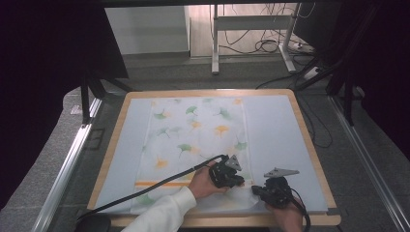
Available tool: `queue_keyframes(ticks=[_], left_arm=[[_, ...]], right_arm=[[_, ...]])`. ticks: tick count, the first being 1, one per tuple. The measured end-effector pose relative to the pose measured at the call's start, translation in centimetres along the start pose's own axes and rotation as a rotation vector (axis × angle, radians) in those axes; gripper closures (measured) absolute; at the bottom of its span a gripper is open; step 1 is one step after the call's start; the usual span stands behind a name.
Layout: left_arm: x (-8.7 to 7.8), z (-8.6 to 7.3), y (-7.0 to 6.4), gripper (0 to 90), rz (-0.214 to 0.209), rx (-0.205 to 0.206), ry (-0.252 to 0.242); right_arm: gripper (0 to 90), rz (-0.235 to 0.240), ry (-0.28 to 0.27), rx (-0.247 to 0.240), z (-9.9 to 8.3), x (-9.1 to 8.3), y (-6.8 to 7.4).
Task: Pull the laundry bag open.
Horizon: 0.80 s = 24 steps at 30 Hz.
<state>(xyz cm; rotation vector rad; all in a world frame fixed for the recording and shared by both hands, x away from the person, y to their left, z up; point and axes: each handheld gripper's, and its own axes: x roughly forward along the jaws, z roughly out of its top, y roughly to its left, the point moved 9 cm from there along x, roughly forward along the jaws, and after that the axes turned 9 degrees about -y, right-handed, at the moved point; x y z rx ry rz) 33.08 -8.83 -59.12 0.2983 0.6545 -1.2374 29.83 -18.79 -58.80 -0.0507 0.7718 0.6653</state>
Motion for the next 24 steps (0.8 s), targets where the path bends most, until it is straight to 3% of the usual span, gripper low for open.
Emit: queue_keyframes(ticks=[7, 14, 24], left_arm=[[0.1, 0.0, 0.0, 88.1, 0.005, -0.002, -0.005], [0.1, 0.0, 0.0, 89.1, 0.009, 0.005, -0.003], [0.0, -0.1, 0.0, 89.7, 0.011, 0.005, 0.003]], right_arm=[[89.4, 0.006, -0.007, 0.007, 0.5, 0.1, 0.2], [89.4, -0.019, -0.021, 0.024, 1.7, 1.0, -0.3], [89.6, 0.004, -0.011, 0.052, 1.7, 1.5, -0.4]])
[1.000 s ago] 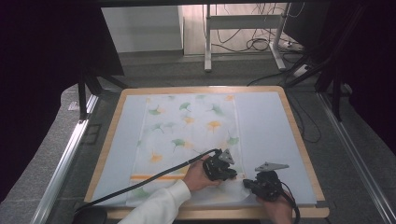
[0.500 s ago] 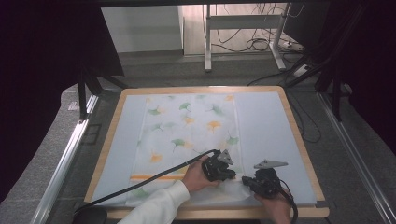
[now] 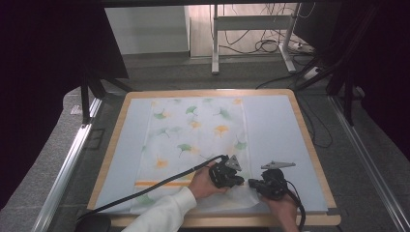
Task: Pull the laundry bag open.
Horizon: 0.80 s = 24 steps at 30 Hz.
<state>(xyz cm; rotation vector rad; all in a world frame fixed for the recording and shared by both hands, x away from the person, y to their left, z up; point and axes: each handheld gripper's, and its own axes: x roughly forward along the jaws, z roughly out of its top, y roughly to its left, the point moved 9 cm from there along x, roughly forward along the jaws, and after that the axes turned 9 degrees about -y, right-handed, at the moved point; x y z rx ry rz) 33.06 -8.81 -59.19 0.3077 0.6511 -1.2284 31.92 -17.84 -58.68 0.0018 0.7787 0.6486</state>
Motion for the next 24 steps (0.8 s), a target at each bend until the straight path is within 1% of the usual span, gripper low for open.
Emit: queue_keyframes(ticks=[5, 9, 17, 22, 24], left_arm=[[-0.07, -0.02, -0.03, 90.0, 0.005, -0.001, 0.005], [-0.15, -0.06, -0.08, 90.0, 0.017, 0.008, 0.010], [-0.51, -0.21, 0.01, 90.0, 0.019, 0.014, 0.031], [-0.65, -0.29, 0.04, 90.0, 0.020, 0.018, 0.038], [-0.76, -0.35, 0.07, 90.0, 0.024, 0.024, 0.042]], right_arm=[[89.6, 0.010, -0.003, 0.010, -0.04, -0.03, -0.13], [89.6, 0.011, -0.002, 0.002, -0.09, -0.09, -0.23], [89.7, 0.017, -0.008, 0.007, -0.07, -0.01, -0.20], [89.7, 0.016, -0.003, 0.003, -0.10, -0.04, -0.25], [89.7, 0.020, -0.008, 0.004, -0.08, -0.02, -0.22]])
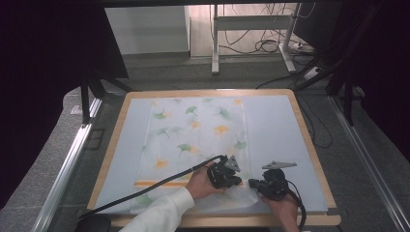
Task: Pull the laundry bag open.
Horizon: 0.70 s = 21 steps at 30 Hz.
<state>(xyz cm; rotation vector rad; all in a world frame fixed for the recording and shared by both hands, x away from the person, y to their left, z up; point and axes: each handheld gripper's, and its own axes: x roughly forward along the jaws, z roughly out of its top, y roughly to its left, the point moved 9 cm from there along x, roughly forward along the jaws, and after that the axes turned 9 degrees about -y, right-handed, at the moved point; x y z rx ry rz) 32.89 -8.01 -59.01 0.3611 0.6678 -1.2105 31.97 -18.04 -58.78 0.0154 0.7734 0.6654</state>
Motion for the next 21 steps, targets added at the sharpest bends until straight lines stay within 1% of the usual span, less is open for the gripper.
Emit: queue_keyframes(ticks=[2, 6, 8, 17, 21], left_arm=[[-0.2, -0.1, 0.1, 90.0, 0.002, 0.000, 0.003], [-0.7, -0.6, 0.3, 90.0, -0.009, -0.029, -0.004], [-0.9, -0.9, 0.4, 90.0, -0.006, -0.022, -0.001], [-1.6, -1.5, 0.6, 90.0, -0.006, -0.036, 0.000], [-1.9, -1.7, 0.6, 90.0, 0.014, -0.008, 0.016]], right_arm=[[89.7, 0.000, 0.000, -0.001, 0.0, 0.0, 0.0], [89.7, 0.002, 0.000, -0.001, 0.0, 0.0, 0.0], [89.8, -0.002, 0.005, -0.005, 0.0, 0.0, -0.1], [89.7, 0.003, -0.002, -0.005, 0.0, 0.0, 0.0], [89.8, 0.004, -0.002, -0.006, 0.0, 0.0, 0.0]])
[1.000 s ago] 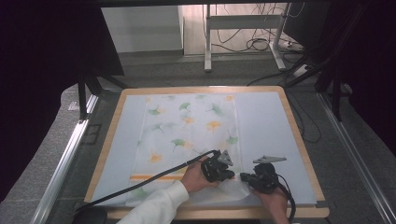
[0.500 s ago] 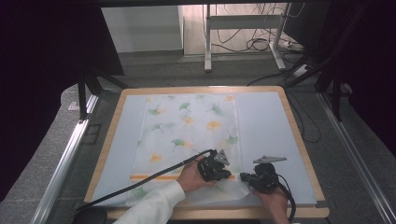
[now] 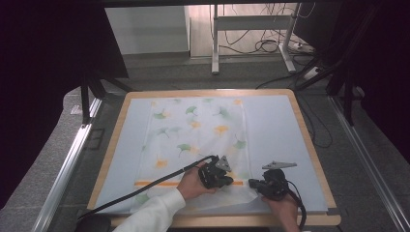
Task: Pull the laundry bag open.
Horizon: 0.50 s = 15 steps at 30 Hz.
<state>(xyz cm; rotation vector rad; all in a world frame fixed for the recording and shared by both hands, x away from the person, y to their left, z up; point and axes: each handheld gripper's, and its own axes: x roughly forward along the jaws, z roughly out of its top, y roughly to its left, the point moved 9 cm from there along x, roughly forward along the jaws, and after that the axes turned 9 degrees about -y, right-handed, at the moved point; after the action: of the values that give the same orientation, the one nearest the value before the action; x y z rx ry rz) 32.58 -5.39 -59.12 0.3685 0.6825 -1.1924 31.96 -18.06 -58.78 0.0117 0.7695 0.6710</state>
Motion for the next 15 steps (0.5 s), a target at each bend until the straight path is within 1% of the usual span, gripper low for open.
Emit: queue_keyframes(ticks=[6, 8, 11, 12, 15], left_arm=[[-0.12, -0.11, -0.05, 90.0, -0.006, -0.008, 0.002], [-0.22, -0.25, 0.06, 90.0, -0.013, -0.029, -0.005], [-0.46, -0.45, 0.22, 90.0, -0.014, -0.030, -0.008], [-0.55, -0.55, 0.19, 90.0, -0.014, -0.037, -0.008], [-0.81, -0.77, 0.31, 90.0, -0.010, -0.033, -0.002]], right_arm=[[89.7, -0.001, 0.003, -0.005, -0.02, -0.02, -0.01], [89.7, 0.000, 0.003, -0.005, -0.02, -0.02, -0.01], [89.7, 0.001, 0.000, -0.003, -0.01, 0.00, 0.00], [89.8, 0.001, 0.000, -0.004, -0.01, 0.00, 0.00], [89.7, 0.001, 0.000, -0.004, -0.01, 0.00, 0.00]])
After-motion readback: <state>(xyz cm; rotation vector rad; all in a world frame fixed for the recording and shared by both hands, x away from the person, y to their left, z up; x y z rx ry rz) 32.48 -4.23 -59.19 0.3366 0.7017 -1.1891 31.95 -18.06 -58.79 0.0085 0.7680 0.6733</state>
